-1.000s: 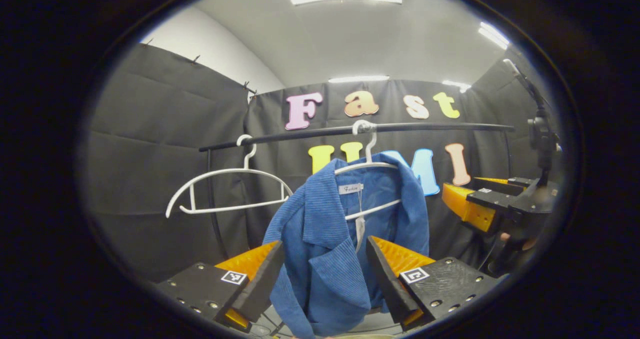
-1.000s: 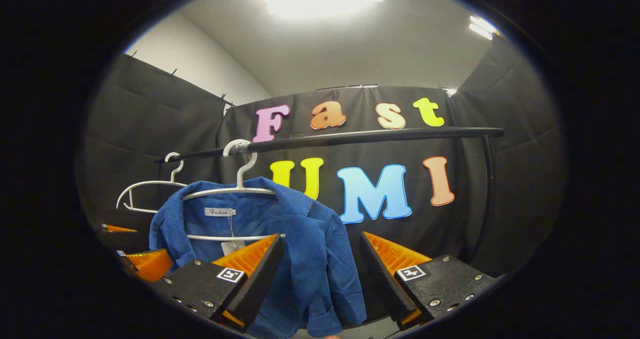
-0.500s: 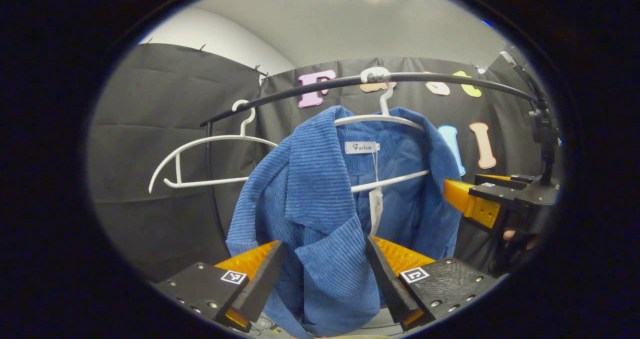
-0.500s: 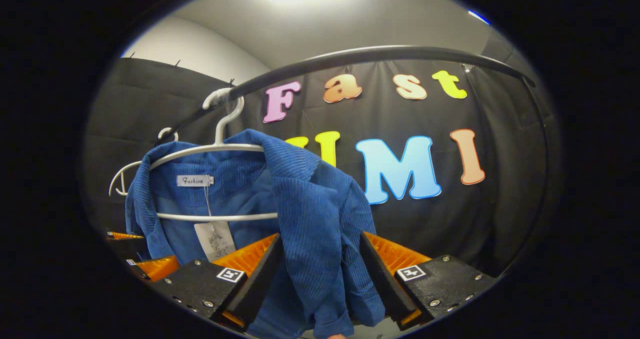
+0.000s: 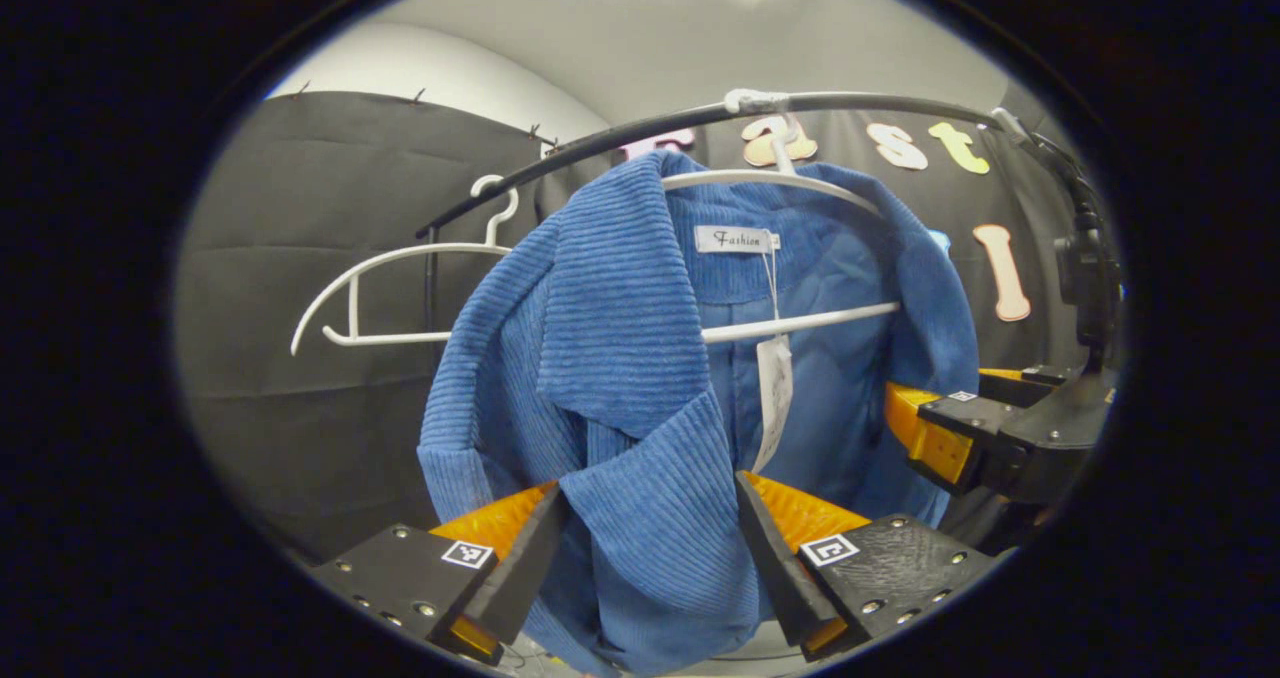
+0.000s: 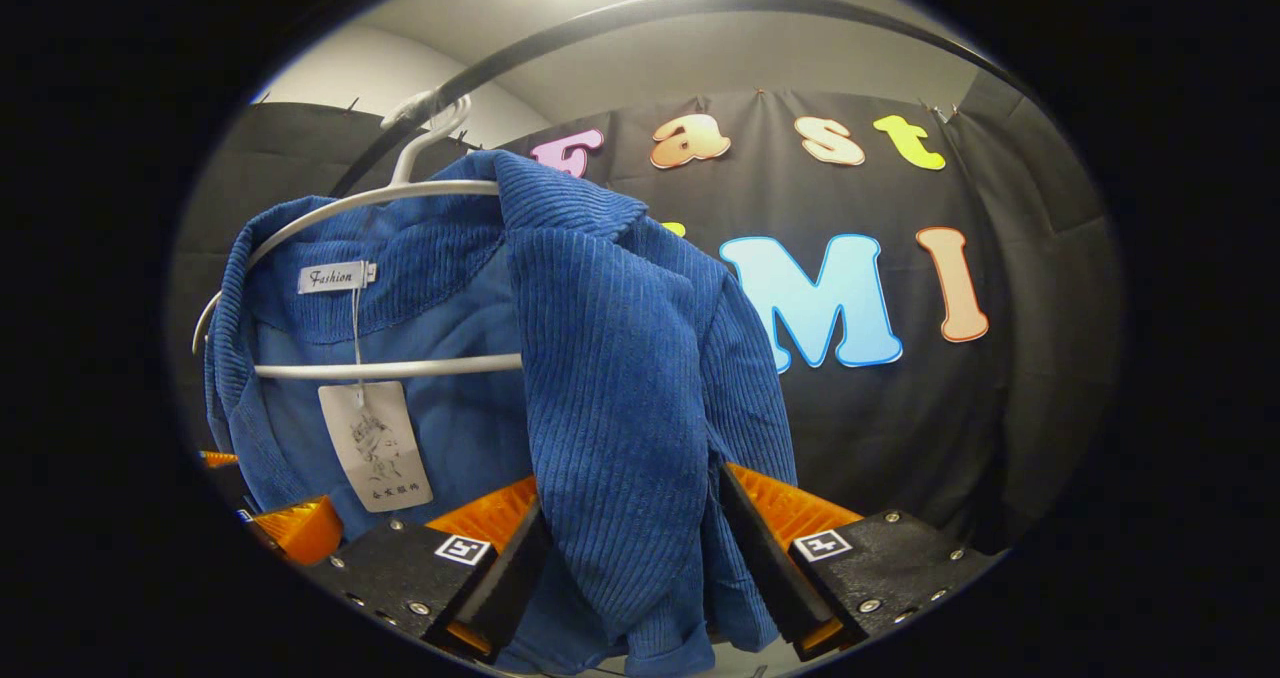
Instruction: Grasp the clothes on the hanger with both hands and then place them into the laundry hamper below.
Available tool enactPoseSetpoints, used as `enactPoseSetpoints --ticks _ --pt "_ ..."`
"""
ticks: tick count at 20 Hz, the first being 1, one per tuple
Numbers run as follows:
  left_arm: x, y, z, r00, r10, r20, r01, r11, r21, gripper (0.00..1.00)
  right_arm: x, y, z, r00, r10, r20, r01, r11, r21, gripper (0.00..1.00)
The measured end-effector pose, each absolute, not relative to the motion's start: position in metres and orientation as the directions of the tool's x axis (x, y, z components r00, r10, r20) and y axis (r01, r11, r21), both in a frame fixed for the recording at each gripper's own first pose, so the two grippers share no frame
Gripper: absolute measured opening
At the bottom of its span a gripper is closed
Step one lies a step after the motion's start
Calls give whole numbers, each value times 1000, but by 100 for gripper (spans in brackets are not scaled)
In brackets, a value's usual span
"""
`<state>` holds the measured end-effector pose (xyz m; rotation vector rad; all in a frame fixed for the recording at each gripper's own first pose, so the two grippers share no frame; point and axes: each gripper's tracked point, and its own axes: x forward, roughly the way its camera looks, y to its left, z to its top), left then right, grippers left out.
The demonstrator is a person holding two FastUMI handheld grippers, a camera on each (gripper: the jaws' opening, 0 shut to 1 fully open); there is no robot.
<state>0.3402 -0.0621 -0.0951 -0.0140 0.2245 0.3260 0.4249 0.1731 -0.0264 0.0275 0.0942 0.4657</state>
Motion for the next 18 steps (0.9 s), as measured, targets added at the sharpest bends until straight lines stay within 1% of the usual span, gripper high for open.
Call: enactPoseSetpoints --ticks 1,2,3,4,5,6,7,8,9,10,12,15,16,17,18 --pt "340 -60 -95 920 328 -217 -330 944 26 100 424 172 -25 887 455 -81 -453 890 44 90" --pt "342 -56 -95 918 332 -218 -334 942 28 95 424 171 -24 886 458 -79 -456 889 36 86" --pt "342 -53 -96 915 338 -218 -340 940 32 86 425 170 -24 884 460 -78 -460 888 26 82" --pt "342 -47 -98 912 346 -220 -347 937 35 78 425 170 -25 883 464 -79 -464 886 19 73" --pt "343 -42 -99 911 347 -224 -349 936 31 70 420 173 -26 879 470 -80 -471 882 13 66" --pt "343 -40 -101 912 341 -228 -344 939 28 61 419 174 -26 875 476 -83 -477 879 7 54" --pt "345 -37 -103 916 330 -227 -333 942 28 52 419 172 -24 879 471 -80 -473 881 -7 47" --pt "343 -35 -102 912 339 -230 -343 939 26 42 422 164 -20 898 436 -61 -438 898 -34 27" --pt "342 -38 -100 916 330 -228 -336 942 12 32 425 158 -15 906 422 -44 -424 904 -54 11" --pt "339 -38 -94 913 341 -223 -346 938 14 22 423 158 -11 901 432 -36 -433 899 -59 6" --pt "335 -34 -94 913 350 -210 -355 935 13 2 419 158 -5 902 432 -14 -431 898 -83 6" --pt "328 -39 -82 930 315 -192 -317 948 19 6 417 153 14 909 414 50 -408 907 -108 6" --pt "325 -40 -75 935 305 -181 -308 951 15 6 416 150 23 910 409 74 -400 910 -109 6" --pt "319 -39 -67 938 303 -166 -305 952 15 1 415 148 32 910 403 100 -392 913 -110 6" --pt "312 -37 -57 942 300 -152 -302 953 12 1 413 145 41 910 397 124 -385 916 -111 6"
